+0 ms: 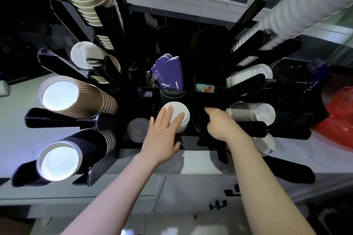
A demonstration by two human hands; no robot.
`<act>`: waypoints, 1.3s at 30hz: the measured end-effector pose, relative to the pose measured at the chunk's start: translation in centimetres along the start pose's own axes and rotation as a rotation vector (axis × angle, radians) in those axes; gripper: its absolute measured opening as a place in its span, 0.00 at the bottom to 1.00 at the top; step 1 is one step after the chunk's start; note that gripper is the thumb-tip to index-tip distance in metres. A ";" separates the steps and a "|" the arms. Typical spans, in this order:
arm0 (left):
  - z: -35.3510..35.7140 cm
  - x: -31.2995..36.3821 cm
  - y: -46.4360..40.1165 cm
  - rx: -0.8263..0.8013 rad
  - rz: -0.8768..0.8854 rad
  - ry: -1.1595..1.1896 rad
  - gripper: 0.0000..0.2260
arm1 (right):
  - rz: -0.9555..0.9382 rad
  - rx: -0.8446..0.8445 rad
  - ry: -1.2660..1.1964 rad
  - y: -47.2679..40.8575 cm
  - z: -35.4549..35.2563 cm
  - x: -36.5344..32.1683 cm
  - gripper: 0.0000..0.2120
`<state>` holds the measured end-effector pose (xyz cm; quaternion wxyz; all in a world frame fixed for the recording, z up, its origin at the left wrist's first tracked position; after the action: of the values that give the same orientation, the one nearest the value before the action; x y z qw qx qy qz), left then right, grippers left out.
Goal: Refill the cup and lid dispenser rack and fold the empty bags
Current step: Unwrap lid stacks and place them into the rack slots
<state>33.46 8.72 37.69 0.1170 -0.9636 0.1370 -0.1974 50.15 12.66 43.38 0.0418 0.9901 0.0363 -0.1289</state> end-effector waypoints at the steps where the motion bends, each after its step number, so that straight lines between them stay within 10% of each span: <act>1: 0.0 0.0 0.0 0.000 -0.005 0.006 0.38 | -0.017 -0.022 -0.004 0.6 0.5 -0.1 0.25; 15: -0.9 0.0 -0.7 0.037 -0.019 0.254 0.34 | -0.015 -0.167 0.037 2.2 5.4 1.0 0.37; 21: -2.6 -2.6 1.1 0.250 -0.218 0.511 0.36 | -0.045 0.303 -0.374 2.5 2.8 -0.6 0.28; 28: -2.6 -5.3 4.1 0.237 -0.439 0.441 0.36 | -0.285 0.280 -0.417 0.6 1.4 -6.0 0.40; 33: -3.5 -5.1 4.6 0.239 -0.346 0.435 0.36 | -0.272 0.193 -0.001 -0.6 3.8 -7.2 0.44; 39: -2.9 -4.1 4.8 0.108 -0.225 0.161 0.39 | -0.232 0.242 -0.083 -0.7 4.1 -7.0 0.40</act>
<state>27.56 4.98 37.48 0.1344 -0.9462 0.0261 -0.2931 42.29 12.57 41.21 -0.0914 0.9709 0.1328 -0.1772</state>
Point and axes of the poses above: each hand's wrist, its own y-axis away from the middle knuckle, its own z-axis out of the palm, x = y × z, the point moved 5 cm from there along -y, towards the middle knuckle, and after that the axes turned 6 degrees about x, right-handed, at the moved point
